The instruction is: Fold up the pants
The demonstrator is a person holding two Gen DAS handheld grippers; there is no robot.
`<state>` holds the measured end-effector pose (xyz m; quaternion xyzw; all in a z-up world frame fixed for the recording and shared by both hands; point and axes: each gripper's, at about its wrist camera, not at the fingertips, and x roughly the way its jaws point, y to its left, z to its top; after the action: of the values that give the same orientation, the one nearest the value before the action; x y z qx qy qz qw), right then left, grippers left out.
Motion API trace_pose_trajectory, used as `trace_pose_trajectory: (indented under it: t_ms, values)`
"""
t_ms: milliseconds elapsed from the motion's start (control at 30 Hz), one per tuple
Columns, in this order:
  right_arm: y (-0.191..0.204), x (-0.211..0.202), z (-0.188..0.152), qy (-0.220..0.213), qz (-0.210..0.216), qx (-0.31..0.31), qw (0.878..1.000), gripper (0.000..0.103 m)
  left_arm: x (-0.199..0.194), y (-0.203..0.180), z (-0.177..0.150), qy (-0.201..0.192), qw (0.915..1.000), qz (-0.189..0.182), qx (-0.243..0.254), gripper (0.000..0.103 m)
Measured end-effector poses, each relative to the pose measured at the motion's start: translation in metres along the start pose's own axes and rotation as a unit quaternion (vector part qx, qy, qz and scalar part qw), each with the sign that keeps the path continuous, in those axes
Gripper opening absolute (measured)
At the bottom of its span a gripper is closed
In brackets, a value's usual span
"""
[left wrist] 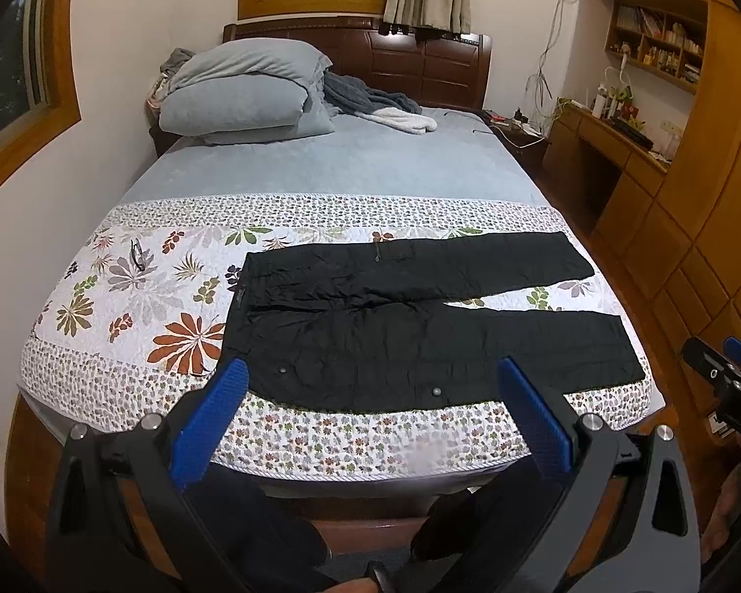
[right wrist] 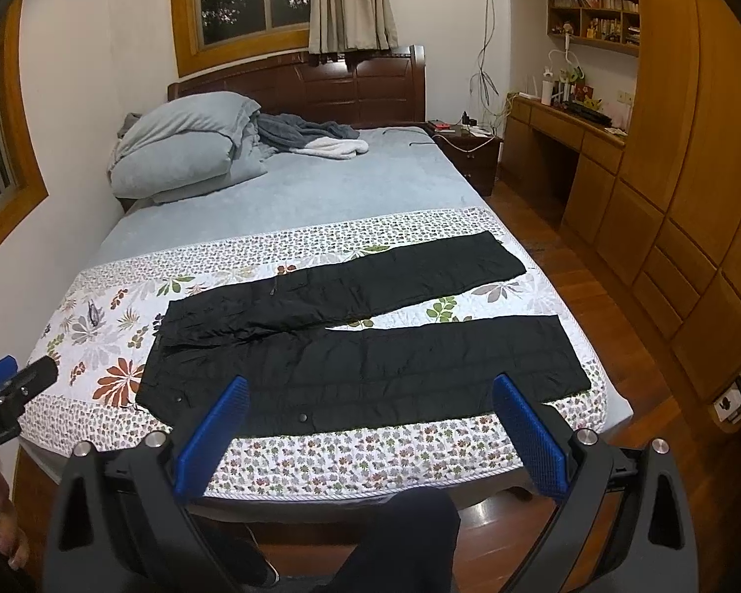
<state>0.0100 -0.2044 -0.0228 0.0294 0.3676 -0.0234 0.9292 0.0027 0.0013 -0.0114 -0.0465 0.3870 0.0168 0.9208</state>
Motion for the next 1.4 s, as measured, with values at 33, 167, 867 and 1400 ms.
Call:
trace_pose_trajectory:
  t_ms: [33,167,867,1400]
  values:
    - [-0.0002,0.0001,-0.0002,0.000,0.000,0.000,1.000,0.100,0.0004,-0.0001,-0.0006,0.001,1.0000,0.000,0.000,0.100]
    - [0.0008,-0.0003,-0.0005,0.002,-0.001,-0.001,1.000,0.100,0.0003,0.0004,-0.0016,0.001,1.0000,0.001,-0.001,0.100]
    - [-0.0024,-0.0056,-0.0015,-0.001,-0.002,-0.004,1.000,0.100,-0.0056,0.0042,-0.0031,-0.001,1.0000,0.002,-0.004,0.100]
    - [-0.0046,-0.0065,-0.0034,-0.001,-0.003,-0.005,1.000,0.100,-0.0079,0.0027,-0.0036,0.000,1.0000,0.001,-0.004,0.100]
